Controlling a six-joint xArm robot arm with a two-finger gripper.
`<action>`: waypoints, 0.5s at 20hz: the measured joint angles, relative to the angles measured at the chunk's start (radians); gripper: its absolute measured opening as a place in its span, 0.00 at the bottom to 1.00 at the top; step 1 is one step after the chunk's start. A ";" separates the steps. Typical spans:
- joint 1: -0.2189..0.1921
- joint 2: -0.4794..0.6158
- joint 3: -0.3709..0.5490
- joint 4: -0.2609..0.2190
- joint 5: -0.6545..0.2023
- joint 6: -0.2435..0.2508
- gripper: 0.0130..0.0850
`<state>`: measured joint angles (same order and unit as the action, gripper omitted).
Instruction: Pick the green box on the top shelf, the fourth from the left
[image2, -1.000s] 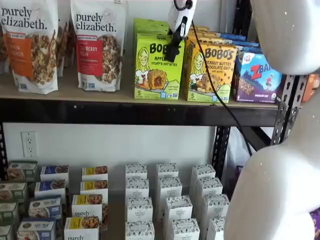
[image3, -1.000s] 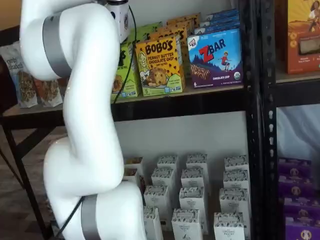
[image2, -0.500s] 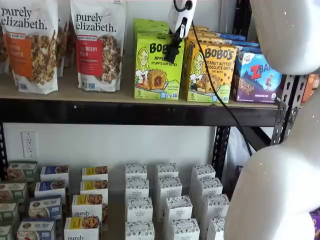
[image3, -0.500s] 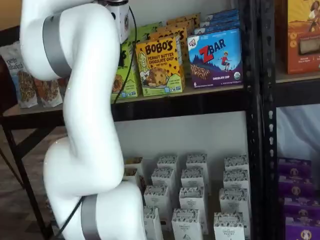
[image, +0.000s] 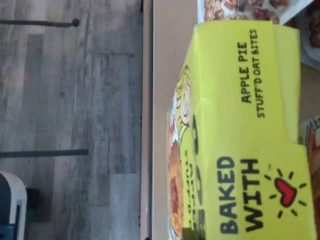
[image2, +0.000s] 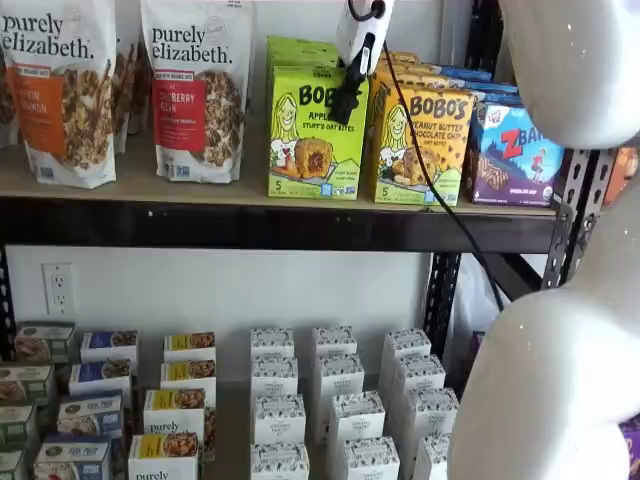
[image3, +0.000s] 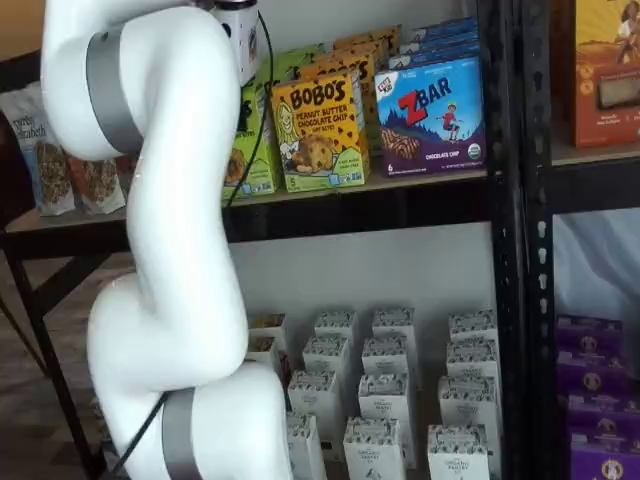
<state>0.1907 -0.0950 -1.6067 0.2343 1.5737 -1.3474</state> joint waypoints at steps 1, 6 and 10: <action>-0.002 0.000 -0.005 0.004 0.006 0.000 0.22; -0.010 0.003 -0.025 0.018 0.029 -0.003 0.22; -0.013 0.004 -0.045 0.022 0.055 -0.001 0.22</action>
<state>0.1779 -0.0909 -1.6512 0.2566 1.6288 -1.3487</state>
